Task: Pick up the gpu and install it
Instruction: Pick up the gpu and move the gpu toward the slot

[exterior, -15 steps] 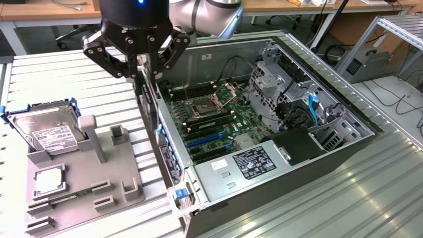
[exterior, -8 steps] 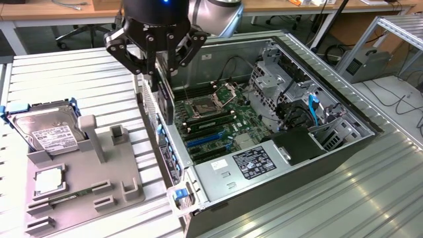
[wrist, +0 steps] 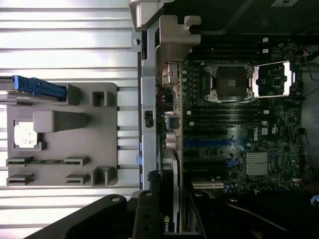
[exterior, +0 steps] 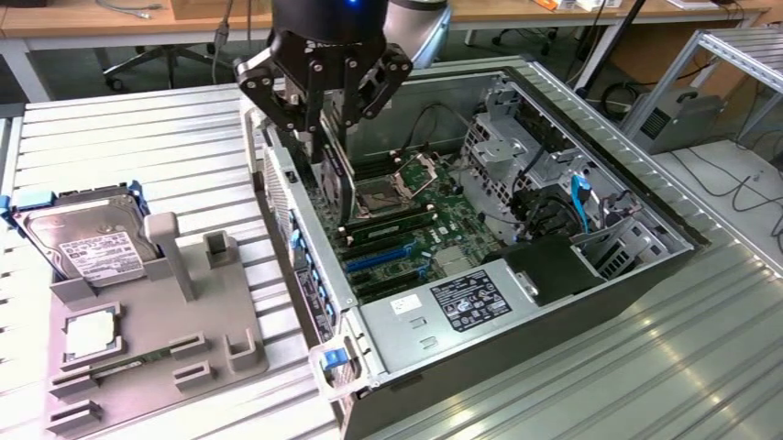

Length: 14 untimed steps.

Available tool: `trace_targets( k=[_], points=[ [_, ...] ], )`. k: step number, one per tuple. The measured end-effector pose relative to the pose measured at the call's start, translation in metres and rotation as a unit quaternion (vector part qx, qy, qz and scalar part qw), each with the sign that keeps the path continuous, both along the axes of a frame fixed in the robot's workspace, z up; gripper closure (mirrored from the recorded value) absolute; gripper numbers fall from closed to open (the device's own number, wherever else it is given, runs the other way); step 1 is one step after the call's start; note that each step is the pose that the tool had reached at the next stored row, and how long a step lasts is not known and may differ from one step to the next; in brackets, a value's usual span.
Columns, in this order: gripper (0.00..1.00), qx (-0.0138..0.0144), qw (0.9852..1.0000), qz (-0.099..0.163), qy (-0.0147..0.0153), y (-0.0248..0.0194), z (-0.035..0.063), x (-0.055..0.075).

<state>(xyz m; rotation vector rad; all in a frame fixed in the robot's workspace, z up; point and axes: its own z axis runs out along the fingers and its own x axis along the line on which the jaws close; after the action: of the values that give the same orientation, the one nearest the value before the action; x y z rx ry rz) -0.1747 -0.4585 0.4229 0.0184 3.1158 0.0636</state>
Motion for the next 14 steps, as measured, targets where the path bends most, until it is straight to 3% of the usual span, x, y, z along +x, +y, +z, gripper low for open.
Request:
trace_targets(
  k=[14],
  points=[
    [0.73, 0.0, 1.0, 0.0, 0.0, 0.0027, 0.0, 0.052]
  ],
)
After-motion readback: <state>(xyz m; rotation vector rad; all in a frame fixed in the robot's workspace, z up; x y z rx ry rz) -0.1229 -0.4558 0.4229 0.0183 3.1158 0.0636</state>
